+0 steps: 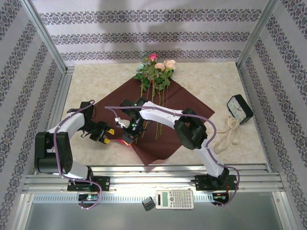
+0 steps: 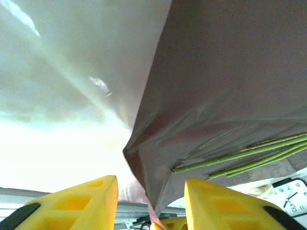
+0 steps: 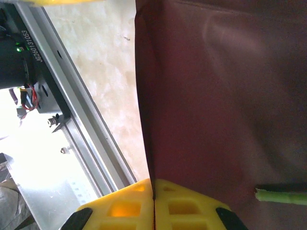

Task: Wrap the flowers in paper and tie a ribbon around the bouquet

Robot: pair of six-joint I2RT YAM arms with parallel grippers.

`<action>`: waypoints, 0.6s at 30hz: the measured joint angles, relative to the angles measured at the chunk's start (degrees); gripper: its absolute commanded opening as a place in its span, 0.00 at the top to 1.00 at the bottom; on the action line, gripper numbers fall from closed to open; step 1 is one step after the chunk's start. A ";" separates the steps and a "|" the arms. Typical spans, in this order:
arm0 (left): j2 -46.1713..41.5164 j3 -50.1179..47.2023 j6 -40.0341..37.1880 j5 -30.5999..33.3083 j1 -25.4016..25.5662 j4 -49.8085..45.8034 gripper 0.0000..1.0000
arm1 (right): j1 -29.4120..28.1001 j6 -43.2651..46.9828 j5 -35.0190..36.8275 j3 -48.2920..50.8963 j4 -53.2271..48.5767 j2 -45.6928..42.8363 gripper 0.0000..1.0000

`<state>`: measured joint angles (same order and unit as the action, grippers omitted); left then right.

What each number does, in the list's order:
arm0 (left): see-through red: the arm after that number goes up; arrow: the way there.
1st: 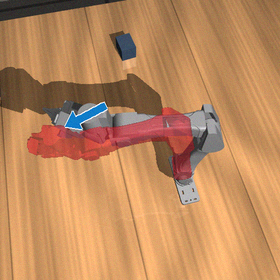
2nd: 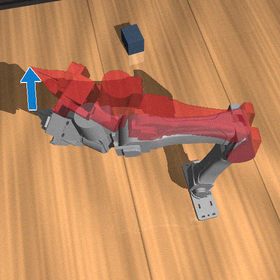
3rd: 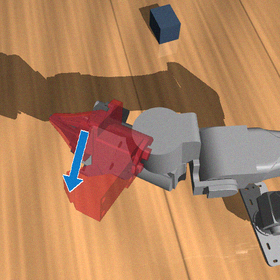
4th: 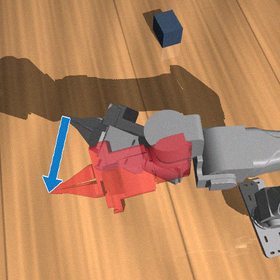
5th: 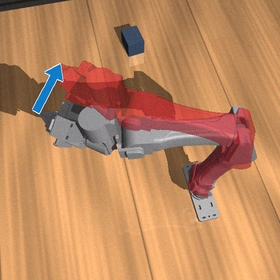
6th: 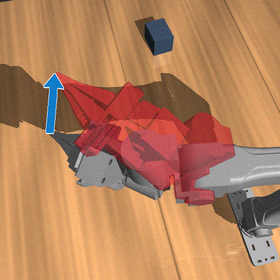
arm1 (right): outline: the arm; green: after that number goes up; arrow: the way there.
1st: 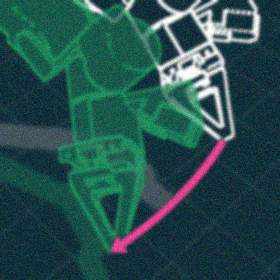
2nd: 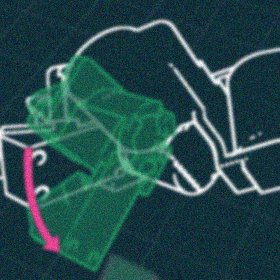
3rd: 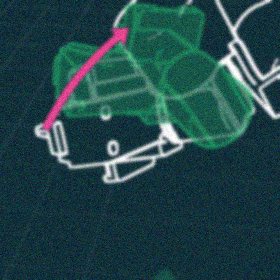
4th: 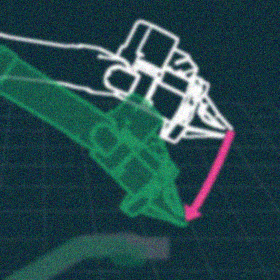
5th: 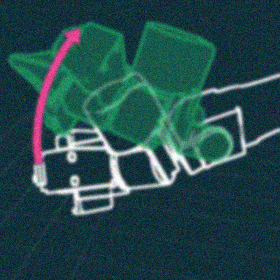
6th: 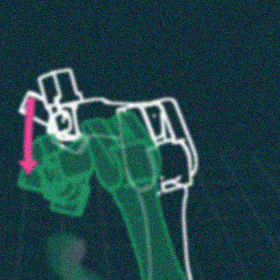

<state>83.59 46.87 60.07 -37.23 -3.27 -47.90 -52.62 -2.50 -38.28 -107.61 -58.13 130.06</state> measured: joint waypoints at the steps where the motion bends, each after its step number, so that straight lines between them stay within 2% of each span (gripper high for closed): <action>1: -0.33 -0.04 0.57 -0.04 0.57 -0.33 0.50 | 0.02 0.00 -0.20 0.00 -0.02 0.00 0.91; 4: -1.70 -0.83 4.00 -0.48 3.45 -0.52 0.45 | 0.02 0.17 -0.42 -0.20 -0.33 0.22 0.91; 10: -4.68 -3.37 11.63 -0.92 8.39 -0.37 0.44 | 0.02 0.17 -0.83 -0.28 -0.33 0.70 0.91; 18: -4.31 -6.43 18.53 -1.29 9.97 3.63 0.44 | 0.02 0.15 -1.09 -0.28 0.02 0.72 0.91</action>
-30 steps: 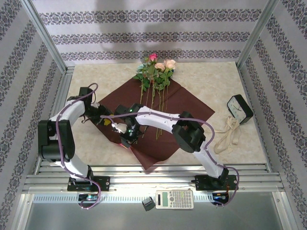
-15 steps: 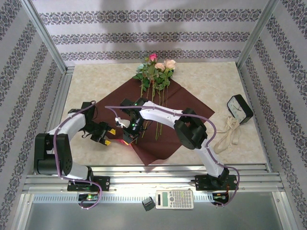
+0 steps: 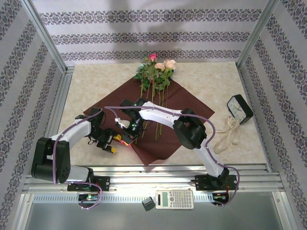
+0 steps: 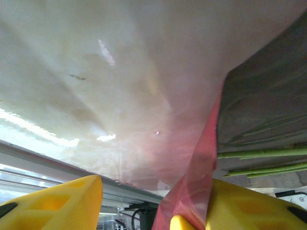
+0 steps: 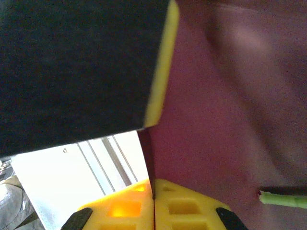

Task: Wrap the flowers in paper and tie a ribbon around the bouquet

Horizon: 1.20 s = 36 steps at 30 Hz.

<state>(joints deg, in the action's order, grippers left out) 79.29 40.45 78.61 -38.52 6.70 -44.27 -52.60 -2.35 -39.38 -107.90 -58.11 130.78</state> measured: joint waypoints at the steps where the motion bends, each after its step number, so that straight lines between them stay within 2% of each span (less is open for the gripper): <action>1: 0.31 0.00 0.98 -0.04 0.09 1.01 0.44 | 0.00 0.00 -0.13 0.00 0.22 0.00 0.91; 9: 1.03 -0.55 8.52 -0.07 1.53 9.11 0.50 | 0.02 -0.26 -0.39 0.20 1.36 0.00 0.91; 14: 1.07 -1.53 11.13 -0.37 3.21 11.85 0.60 | 0.24 -0.24 -0.44 0.87 2.01 -0.02 0.89; 18: 1.25 -2.49 12.70 -0.44 3.72 13.49 0.70 | 0.24 -0.28 -0.35 1.99 2.86 -0.02 0.76; 23: 1.46 -2.82 13.81 -0.50 3.85 14.27 0.94 | 0.35 -0.26 1.29 4.37 4.48 -1.14 0.56; 25: 1.46 -3.21 14.49 -0.50 3.85 15.04 1.00 | 0.39 -0.04 2.45 6.43 5.31 -2.84 0.50; 28: 1.46 -3.74 15.87 -0.57 3.85 16.65 1.00 | 1.05 0.28 3.80 10.08 6.54 -6.93 0.43; 36: 4.09 -5.57 21.46 -0.98 3.85 23.69 1.00 | 6.34 0.85 4.98 19.82 12.52 -19.96 0.36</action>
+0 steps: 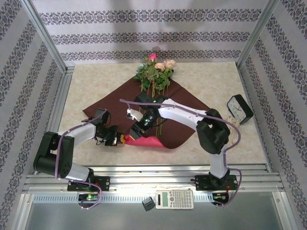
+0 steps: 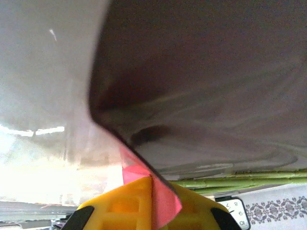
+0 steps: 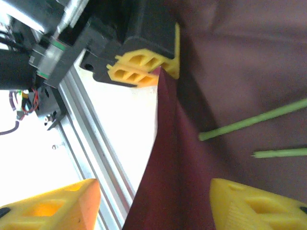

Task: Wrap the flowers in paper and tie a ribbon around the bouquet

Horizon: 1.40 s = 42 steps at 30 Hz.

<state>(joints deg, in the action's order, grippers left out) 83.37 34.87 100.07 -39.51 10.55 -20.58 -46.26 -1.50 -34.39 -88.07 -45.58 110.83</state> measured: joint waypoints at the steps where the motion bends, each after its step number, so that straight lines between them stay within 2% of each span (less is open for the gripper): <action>1: 0.44 -0.04 0.59 -0.02 0.00 0.57 1.00 | 0.81 0.02 0.07 1.16 0.76 -1.20 0.34; 5: 1.40 -0.04 2.05 -0.35 -0.04 2.10 1.00 | 3.93 -0.24 0.76 7.15 4.20 -6.08 0.28; 17: 1.46 -0.02 2.08 -0.39 -0.04 2.14 1.00 | 12.94 -3.02 -0.24 20.15 11.47 -19.08 0.23; 27: 1.46 -0.02 2.19 -0.37 -0.04 2.16 1.00 | 11.67 -3.26 -1.11 29.79 14.56 -24.59 0.25; 28: 1.46 -0.04 2.19 -0.37 -0.04 2.16 1.00 | 11.19 -3.43 -1.03 30.40 14.86 -24.57 0.27; 30: 1.46 -0.02 2.19 -0.37 -0.04 2.14 1.00 | 10.01 -4.26 -0.94 30.84 15.32 -23.80 0.38; 31: 1.46 -0.02 2.19 -0.37 -0.04 2.16 1.00 | 9.49 -4.28 -0.76 30.82 15.82 -23.10 0.48; 33: 1.46 -0.02 2.16 -0.35 -0.04 2.14 1.00 | 8.83 -4.52 -0.28 30.25 16.28 -20.83 0.80; 34: 1.46 0.02 2.12 -0.33 -0.04 2.10 1.00 | 8.52 -4.79 0.31 29.49 16.13 -19.39 0.89; 35: 1.46 0.20 1.97 -0.24 -0.04 1.90 0.95 | 8.50 -5.01 0.79 28.48 15.80 -17.97 0.96; 36: 1.44 0.50 1.75 0.00 -0.07 1.68 0.87 | 8.55 -5.25 1.57 26.84 15.56 -16.04 0.99; 38: 1.38 1.31 1.25 0.79 -0.17 1.29 0.71 | 8.66 -5.70 2.82 24.15 14.95 -13.79 1.00; 42: -1.14 3.93 -1.51 2.71 -1.27 -1.75 0.49 | 9.05 -5.81 3.80 18.29 12.28 -10.56 1.00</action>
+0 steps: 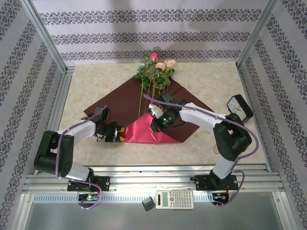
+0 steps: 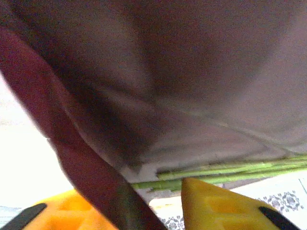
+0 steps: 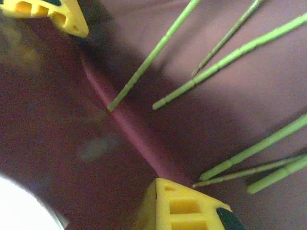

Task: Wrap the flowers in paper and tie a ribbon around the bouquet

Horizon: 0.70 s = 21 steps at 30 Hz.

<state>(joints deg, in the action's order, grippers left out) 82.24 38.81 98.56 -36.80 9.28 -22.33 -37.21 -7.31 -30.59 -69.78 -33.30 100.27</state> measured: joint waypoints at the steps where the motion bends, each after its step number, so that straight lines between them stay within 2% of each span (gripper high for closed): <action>1: -0.94 0.48 -0.79 0.37 -0.31 -0.76 0.47 | 0.00 0.09 0.17 -1.81 -0.72 1.14 1.00; 4: -5.01 1.40 -3.93 1.84 -1.16 -3.39 0.40 | 0.48 0.26 0.48 -5.90 -2.91 4.42 1.00; 8: -8.87 1.60 -8.44 3.26 -1.16 -7.58 0.37 | 1.22 0.72 0.68 -9.79 -6.38 8.33 1.00; 16: -17.79 -1.57 -14.36 4.11 -1.16 -11.45 0.37 | 3.08 1.51 1.11 -15.37 -12.83 14.51 1.00; 21: -19.50 -3.93 -15.69 4.00 -0.98 -11.43 0.37 | 4.11 1.46 1.27 -18.45 -15.19 16.46 1.00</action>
<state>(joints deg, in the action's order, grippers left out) 62.74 34.87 82.87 -32.80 8.29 -33.76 -33.10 -5.85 -29.32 -88.23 -48.49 116.73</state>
